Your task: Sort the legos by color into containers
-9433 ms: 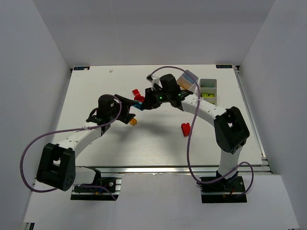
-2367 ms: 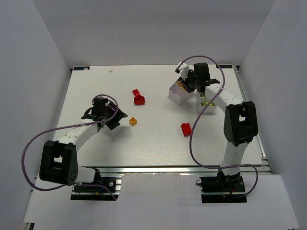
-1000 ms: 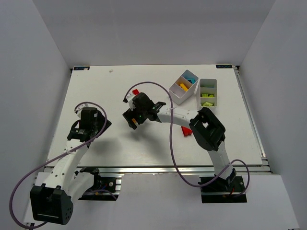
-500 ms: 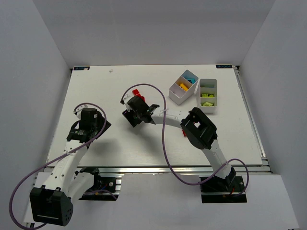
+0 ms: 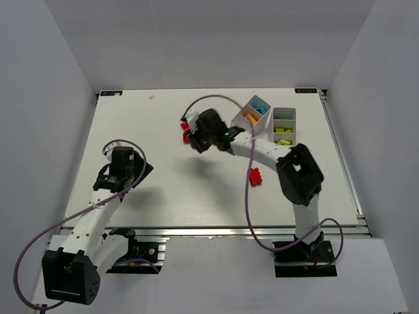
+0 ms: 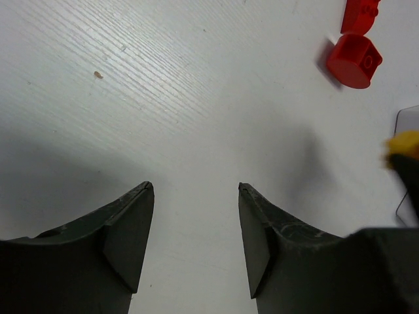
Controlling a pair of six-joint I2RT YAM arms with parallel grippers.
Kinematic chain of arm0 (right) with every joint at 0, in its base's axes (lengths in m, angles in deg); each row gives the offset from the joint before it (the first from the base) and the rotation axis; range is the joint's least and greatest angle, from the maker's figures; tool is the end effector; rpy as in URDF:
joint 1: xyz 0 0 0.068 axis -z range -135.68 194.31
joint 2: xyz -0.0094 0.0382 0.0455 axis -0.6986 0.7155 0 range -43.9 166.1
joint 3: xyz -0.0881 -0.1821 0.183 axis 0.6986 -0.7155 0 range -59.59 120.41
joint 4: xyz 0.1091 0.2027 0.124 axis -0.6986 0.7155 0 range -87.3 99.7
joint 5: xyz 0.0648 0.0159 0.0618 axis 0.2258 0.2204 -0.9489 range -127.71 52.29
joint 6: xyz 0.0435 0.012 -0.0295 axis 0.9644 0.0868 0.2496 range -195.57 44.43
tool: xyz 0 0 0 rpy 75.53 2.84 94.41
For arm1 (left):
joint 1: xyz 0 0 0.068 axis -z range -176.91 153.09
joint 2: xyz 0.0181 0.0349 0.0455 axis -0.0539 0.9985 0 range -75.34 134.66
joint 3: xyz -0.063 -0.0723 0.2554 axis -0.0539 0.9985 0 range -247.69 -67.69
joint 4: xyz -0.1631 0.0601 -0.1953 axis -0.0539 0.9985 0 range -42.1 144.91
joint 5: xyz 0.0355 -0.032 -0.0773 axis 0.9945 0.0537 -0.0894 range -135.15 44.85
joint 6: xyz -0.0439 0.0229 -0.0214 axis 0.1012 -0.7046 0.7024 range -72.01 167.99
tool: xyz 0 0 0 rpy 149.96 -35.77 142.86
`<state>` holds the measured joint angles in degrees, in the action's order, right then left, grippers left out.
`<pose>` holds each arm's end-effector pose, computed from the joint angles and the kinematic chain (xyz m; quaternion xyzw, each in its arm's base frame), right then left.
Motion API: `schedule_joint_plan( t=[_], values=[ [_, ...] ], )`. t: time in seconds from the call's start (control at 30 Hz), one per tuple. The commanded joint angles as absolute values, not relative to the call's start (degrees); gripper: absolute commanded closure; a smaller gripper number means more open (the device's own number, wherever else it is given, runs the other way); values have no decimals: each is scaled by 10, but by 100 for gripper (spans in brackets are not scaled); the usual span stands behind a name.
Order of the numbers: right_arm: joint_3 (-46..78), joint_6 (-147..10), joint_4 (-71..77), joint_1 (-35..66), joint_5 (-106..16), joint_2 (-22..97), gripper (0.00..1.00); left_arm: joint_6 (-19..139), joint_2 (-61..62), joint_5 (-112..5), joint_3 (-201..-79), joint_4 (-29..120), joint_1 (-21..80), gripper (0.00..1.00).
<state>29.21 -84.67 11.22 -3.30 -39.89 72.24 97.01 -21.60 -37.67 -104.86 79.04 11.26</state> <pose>0.3160 0.3483 0.2271 -0.4305 0.7793 0.1660 0.4240 0.1880 -0.0223 0.2332 -0.3468 0.8640 -0.1188 0.3452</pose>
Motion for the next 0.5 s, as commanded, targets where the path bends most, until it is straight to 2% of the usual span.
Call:
schedule_joint_plan(
  t=[0.0, 0.3, 0.47],
  values=[
    [287, -929, 77, 55, -425, 634, 100, 976, -207, -396, -1036, 754, 110, 36],
    [315, -996, 96, 189, -334, 636, 100, 974, -172, -415, -1036, 719, 110, 36],
    [322, -1011, 96, 214, -326, 652, 99, 973, -158, -423, -1038, 709, 109, 36]
  ],
)
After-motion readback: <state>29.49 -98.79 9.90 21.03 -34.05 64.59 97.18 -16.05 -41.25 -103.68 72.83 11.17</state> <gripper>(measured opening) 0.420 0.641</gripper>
